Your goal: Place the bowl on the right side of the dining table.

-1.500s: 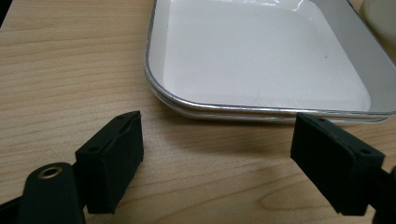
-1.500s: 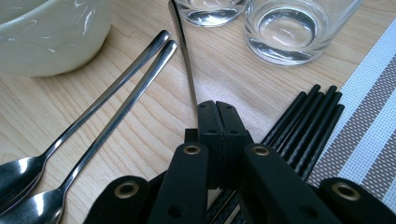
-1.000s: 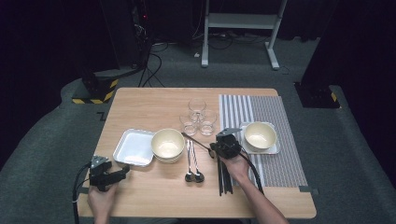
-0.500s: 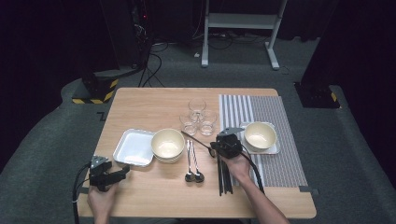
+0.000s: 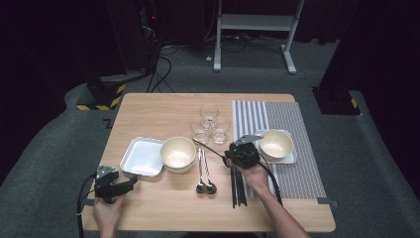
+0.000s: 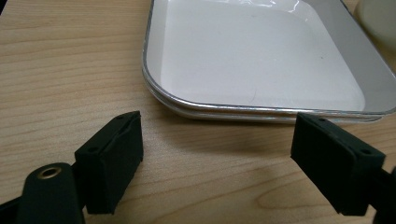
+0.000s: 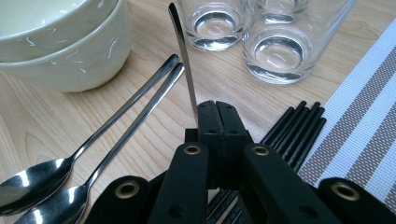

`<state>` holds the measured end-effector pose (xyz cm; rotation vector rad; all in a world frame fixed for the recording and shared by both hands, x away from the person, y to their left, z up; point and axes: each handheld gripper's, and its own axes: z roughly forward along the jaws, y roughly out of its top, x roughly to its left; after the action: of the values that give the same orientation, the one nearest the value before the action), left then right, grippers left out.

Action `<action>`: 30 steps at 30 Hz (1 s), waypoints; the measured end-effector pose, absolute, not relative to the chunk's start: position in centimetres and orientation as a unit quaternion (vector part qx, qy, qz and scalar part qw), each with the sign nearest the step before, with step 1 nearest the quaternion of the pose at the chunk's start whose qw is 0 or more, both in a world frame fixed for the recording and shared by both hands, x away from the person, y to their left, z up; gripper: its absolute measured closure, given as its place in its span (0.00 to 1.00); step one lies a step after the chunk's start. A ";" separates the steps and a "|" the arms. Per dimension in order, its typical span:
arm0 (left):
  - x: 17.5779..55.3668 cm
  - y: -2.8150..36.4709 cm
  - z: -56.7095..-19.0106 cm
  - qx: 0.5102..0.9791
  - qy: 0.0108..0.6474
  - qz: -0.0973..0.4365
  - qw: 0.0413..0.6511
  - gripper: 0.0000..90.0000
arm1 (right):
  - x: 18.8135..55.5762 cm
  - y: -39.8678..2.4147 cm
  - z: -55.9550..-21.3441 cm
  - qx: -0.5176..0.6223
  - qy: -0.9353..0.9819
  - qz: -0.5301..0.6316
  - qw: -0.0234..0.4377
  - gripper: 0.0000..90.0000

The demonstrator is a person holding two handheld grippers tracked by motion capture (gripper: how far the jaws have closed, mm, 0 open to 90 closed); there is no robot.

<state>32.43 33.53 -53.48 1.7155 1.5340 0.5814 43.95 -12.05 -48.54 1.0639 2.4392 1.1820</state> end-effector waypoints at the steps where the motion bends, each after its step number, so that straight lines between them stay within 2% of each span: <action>1: 32.4 33.5 -53.5 0.670 0.599 0.227 0.374 0.19 | 43.9 -12.1 -48.5 0.364 0.831 0.405 0.114 1.00; 30: 32.4 33.5 -53.5 0.671 0.599 0.229 0.373 0.19 | 42.8 -14.9 -47.4 0.360 0.821 0.428 0.117 1.00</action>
<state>32.43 33.49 -53.47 1.7190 1.5342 0.5870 42.80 -14.89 -47.35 1.0542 2.4025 1.2529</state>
